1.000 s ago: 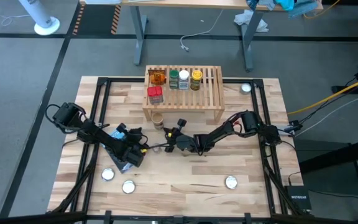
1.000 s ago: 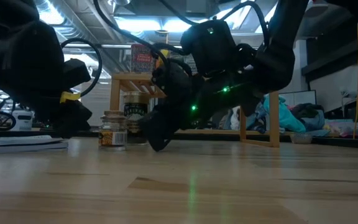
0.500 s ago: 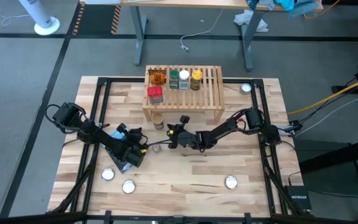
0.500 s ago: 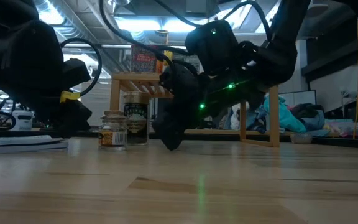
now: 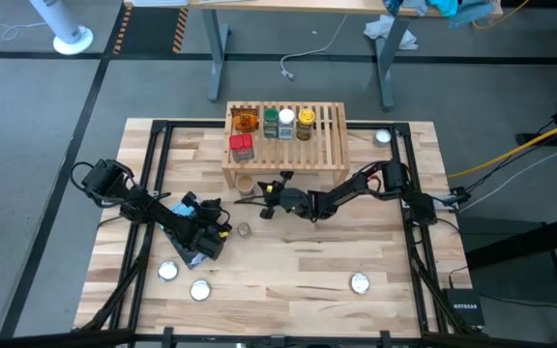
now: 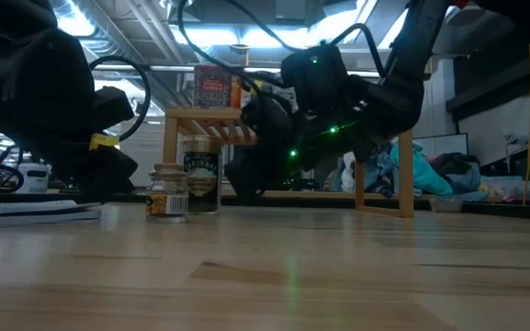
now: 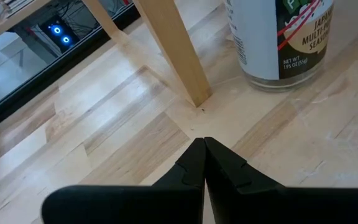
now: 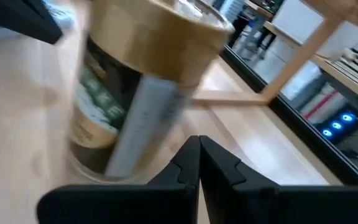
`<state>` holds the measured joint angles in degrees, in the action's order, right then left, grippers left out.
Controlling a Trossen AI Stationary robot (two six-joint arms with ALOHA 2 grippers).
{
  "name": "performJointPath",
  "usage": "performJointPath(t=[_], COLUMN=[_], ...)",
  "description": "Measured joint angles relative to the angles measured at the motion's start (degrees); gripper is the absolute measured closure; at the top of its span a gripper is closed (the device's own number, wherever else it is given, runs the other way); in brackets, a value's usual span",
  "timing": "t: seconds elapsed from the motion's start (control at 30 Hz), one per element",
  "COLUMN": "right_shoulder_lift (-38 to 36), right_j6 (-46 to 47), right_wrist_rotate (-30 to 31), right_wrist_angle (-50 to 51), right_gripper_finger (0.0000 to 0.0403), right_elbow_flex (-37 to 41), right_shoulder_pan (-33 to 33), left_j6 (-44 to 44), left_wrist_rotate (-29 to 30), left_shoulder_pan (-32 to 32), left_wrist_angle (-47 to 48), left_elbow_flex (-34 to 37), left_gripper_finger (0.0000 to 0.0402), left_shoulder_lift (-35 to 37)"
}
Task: Shelf spices
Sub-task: Put the brown seasoning bottle on the shelf
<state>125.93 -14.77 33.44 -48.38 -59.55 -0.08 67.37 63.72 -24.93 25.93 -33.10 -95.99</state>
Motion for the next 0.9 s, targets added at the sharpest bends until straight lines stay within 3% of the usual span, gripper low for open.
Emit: performJointPath(t=[0.37,0.5,0.77,0.9], right_shoulder_lift=[0.0,0.0,0.0,0.0], right_j6=[2.7,2.7,2.4,-0.5], right_wrist_rotate=[-9.0,-9.4,-7.7,0.4], right_wrist_angle=[-1.9,-1.1,-1.1,-0.9], right_gripper_finger=[0.0391,0.0391,0.0391,0.0391], right_elbow_flex=[-1.8,-2.4,-2.4,-2.4], right_shoulder_pan=[0.5,2.3,5.1,4.9], left_j6=[0.2,0.0,-0.2,1.2], left_wrist_rotate=[0.1,0.1,0.2,0.2], left_shoulder_pan=[0.0,0.0,0.0,0.0], left_wrist_angle=[0.1,0.6,1.2,2.7], left_elbow_flex=[0.0,0.0,0.0,0.0], left_gripper_finger=[0.0401,0.0401,0.0401,0.0401], left_shoulder_lift=[0.0,0.0,0.0,0.0])
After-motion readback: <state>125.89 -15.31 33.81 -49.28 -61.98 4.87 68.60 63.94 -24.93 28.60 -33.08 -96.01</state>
